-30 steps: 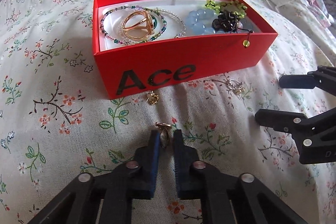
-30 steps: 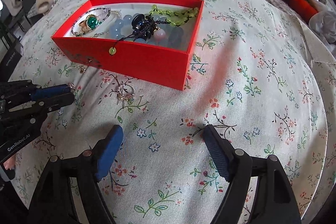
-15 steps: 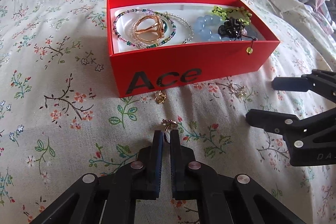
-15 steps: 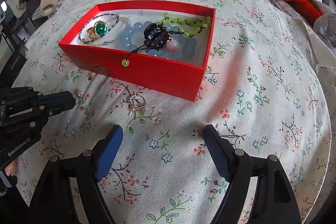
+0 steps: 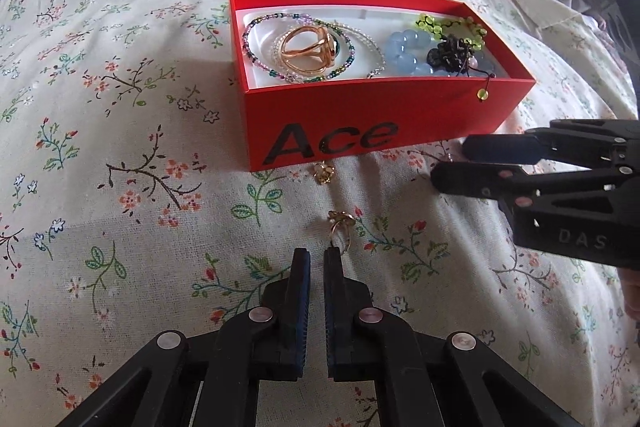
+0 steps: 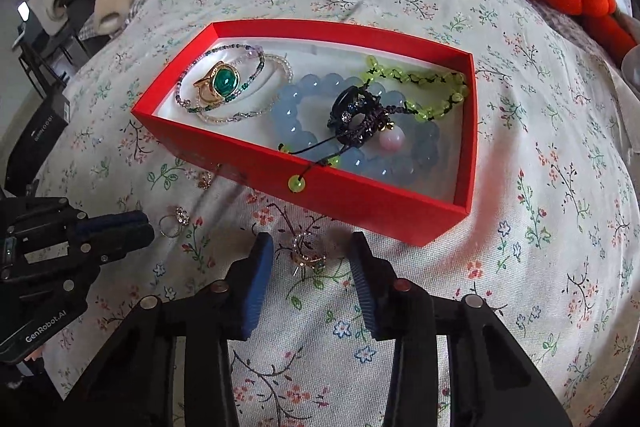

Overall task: Organize jewelry
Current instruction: 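Carry the gold ring to the box with the left tool while the right tool grasps a silver ring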

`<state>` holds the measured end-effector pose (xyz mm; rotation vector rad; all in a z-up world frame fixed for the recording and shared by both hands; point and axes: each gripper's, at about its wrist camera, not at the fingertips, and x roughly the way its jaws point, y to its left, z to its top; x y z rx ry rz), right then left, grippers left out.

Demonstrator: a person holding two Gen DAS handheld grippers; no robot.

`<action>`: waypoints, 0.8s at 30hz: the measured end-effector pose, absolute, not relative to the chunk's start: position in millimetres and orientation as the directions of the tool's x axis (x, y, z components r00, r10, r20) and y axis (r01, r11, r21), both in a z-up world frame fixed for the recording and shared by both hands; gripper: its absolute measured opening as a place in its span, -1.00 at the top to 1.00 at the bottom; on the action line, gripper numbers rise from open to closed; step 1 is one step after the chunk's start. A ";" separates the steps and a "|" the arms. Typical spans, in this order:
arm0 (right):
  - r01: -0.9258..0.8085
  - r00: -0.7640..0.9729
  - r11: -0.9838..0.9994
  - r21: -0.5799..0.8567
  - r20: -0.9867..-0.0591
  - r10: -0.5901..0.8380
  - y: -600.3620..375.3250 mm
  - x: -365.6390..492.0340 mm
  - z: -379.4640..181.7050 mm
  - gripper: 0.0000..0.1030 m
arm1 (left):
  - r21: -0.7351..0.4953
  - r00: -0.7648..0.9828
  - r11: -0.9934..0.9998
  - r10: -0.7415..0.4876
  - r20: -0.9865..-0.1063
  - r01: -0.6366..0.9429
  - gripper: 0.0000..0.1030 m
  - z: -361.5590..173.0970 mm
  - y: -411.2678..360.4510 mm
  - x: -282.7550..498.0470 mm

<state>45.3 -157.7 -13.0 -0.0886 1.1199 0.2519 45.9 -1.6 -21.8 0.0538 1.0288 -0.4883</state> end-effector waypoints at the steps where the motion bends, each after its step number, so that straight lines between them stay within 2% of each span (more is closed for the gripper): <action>1: -0.244 0.412 0.968 0.054 -0.898 0.154 -156.8 46.4 -13.0 0.41 | -0.187 0.418 0.891 -0.369 -0.830 0.414 0.97 -21.7 -0.9 45.2; 2: -0.245 0.413 0.968 0.053 -0.898 0.154 -155.8 47.4 -12.9 0.60 | -0.195 0.412 0.888 -0.375 -0.830 0.416 0.97 -22.0 -0.9 45.0; 3: -0.245 0.412 0.968 0.054 -0.898 0.154 -154.8 48.7 -12.6 0.66 | -0.201 0.405 0.886 -0.380 -0.831 0.419 0.96 -22.3 -1.3 44.9; 5: -0.240 0.407 0.968 0.070 -0.898 0.166 -156.0 50.8 -11.1 0.88 | -0.201 0.401 0.883 -0.382 -0.833 0.424 0.77 -22.5 -2.9 43.5; 8: -0.222 0.399 0.968 0.116 -0.895 0.199 -164.3 51.7 -6.7 0.90 | -0.200 0.404 0.882 -0.384 -0.830 0.427 0.47 -22.2 -5.3 43.2; 14: -0.162 0.400 0.961 0.224 -0.875 0.271 -183.7 53.1 5.5 0.93 | -0.184 0.401 0.885 -0.368 -0.839 0.428 0.40 -26.7 -12.4 47.3; 24: -0.127 0.395 0.968 0.218 -0.884 0.251 -190.6 50.5 7.5 0.92 | -0.121 0.443 0.903 -0.315 -0.839 0.413 0.37 -32.0 -27.9 59.3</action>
